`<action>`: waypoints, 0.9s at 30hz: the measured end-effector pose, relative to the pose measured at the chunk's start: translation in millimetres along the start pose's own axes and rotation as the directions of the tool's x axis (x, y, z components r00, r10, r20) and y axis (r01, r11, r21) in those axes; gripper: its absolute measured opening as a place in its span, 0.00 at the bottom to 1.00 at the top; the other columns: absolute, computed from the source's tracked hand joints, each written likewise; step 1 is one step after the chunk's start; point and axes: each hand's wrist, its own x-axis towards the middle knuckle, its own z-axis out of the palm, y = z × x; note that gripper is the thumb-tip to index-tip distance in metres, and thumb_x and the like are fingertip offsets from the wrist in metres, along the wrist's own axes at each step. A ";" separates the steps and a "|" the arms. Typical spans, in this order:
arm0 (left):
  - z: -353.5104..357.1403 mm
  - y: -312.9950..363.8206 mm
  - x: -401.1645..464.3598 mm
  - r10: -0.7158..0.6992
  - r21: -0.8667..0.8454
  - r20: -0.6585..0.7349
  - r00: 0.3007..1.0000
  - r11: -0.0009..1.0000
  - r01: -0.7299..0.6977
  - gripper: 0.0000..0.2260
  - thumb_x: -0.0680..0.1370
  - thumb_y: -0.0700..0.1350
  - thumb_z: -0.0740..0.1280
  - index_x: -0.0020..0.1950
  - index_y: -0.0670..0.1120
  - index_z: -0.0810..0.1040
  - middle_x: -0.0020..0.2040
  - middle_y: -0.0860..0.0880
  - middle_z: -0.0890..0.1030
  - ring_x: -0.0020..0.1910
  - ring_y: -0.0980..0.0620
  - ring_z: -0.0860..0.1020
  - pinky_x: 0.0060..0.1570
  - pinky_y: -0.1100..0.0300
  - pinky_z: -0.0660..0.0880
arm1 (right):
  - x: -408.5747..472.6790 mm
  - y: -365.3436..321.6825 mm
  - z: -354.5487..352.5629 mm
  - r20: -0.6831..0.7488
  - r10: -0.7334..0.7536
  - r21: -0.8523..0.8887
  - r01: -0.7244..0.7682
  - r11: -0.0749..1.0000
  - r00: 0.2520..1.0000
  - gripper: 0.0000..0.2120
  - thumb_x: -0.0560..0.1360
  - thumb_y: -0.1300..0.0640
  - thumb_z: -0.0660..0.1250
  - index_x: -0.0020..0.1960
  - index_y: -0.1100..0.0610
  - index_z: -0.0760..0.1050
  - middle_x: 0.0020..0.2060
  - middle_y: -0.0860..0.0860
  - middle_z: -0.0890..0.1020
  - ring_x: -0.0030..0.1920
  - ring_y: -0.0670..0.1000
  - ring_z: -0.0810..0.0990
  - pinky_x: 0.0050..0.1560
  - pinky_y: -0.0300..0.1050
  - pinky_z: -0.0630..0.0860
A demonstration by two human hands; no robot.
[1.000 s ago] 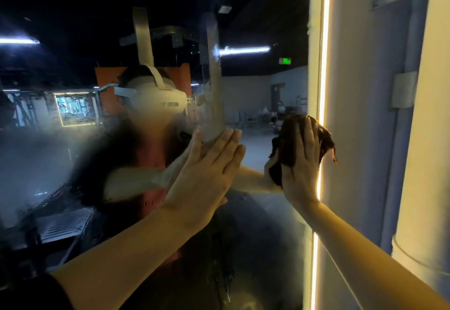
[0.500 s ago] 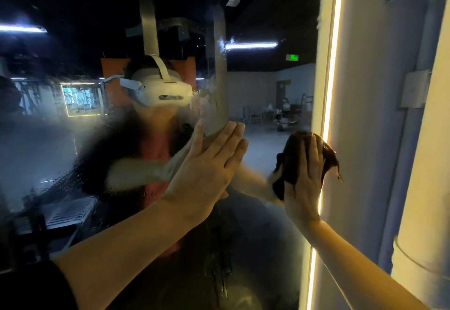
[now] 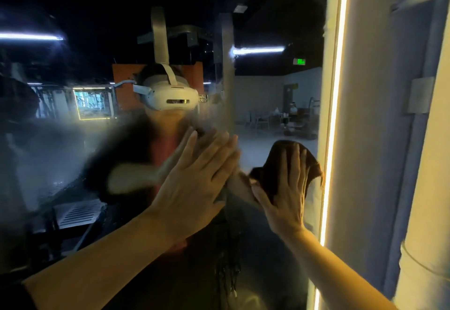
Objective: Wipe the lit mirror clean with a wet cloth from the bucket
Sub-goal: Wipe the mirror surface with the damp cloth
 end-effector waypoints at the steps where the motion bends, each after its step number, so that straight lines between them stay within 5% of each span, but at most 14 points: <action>1: -1.5 -5.2 -4.7 -0.018 0.012 -0.005 1.000 1.000 0.018 0.45 0.70 0.61 0.70 0.78 0.41 0.56 0.79 0.40 0.52 0.79 0.41 0.51 0.74 0.35 0.49 | 15.7 -5.3 -0.8 -0.016 -0.009 0.015 0.009 1.000 1.000 0.42 0.77 0.29 0.50 0.81 0.54 0.48 0.80 0.53 0.48 0.80 0.56 0.46 0.78 0.58 0.42; 7: -0.8 -39.2 -12.6 -0.199 0.058 0.060 0.978 0.979 0.196 0.46 0.70 0.63 0.67 0.79 0.40 0.54 0.80 0.39 0.50 0.79 0.40 0.48 0.71 0.28 0.49 | 71.7 -28.5 11.3 -0.211 -0.030 -0.075 0.014 0.997 0.977 0.26 0.85 0.47 0.49 0.78 0.61 0.59 0.77 0.60 0.60 0.79 0.61 0.54 0.78 0.60 0.48; 12: 6.4 -36.1 -14.8 -0.235 0.151 0.109 0.966 0.964 0.217 0.47 0.73 0.67 0.57 0.79 0.41 0.40 0.79 0.38 0.39 0.78 0.38 0.39 0.72 0.30 0.44 | 22.6 -35.0 22.7 -0.067 -0.198 -0.146 0.186 0.972 0.978 0.24 0.85 0.48 0.48 0.78 0.57 0.57 0.78 0.57 0.57 0.80 0.56 0.50 0.79 0.53 0.44; 15: 4.3 -35.6 -15.1 -0.242 0.163 0.089 0.966 0.960 0.226 0.46 0.75 0.68 0.54 0.78 0.41 0.35 0.79 0.38 0.36 0.78 0.38 0.37 0.72 0.32 0.39 | 60.8 -38.2 18.3 -0.109 -0.265 -0.181 0.243 0.953 0.958 0.23 0.85 0.50 0.49 0.76 0.61 0.60 0.77 0.60 0.59 0.78 0.59 0.54 0.79 0.55 0.45; 19: 3.3 -36.8 -16.2 -0.246 0.162 0.085 0.965 0.959 0.231 0.45 0.75 0.68 0.51 0.79 0.42 0.36 0.79 0.39 0.36 0.78 0.39 0.37 0.72 0.33 0.38 | 96.5 -50.6 18.7 -0.174 -0.160 -0.144 0.136 0.980 0.972 0.24 0.84 0.52 0.52 0.77 0.62 0.60 0.76 0.63 0.61 0.77 0.64 0.55 0.78 0.59 0.47; 23: 5.1 -38.4 -13.6 -0.247 0.113 0.087 0.965 0.965 0.237 0.45 0.74 0.68 0.52 0.79 0.43 0.36 0.80 0.40 0.39 0.78 0.40 0.39 0.73 0.33 0.38 | 48.1 -59.3 27.5 -0.034 -0.270 -0.170 0.261 0.950 0.962 0.24 0.85 0.49 0.49 0.78 0.58 0.55 0.78 0.57 0.56 0.79 0.58 0.51 0.79 0.54 0.44; 27: -3.1 -48.3 -18.2 -0.195 -0.061 0.002 0.981 0.979 0.195 0.46 0.70 0.62 0.66 0.79 0.43 0.49 0.80 0.40 0.54 0.79 0.41 0.51 0.75 0.35 0.49 | 32.4 -52.7 20.6 0.065 -0.305 -0.194 0.311 0.930 0.950 0.24 0.85 0.48 0.49 0.78 0.57 0.57 0.78 0.56 0.57 0.79 0.55 0.48 0.79 0.50 0.41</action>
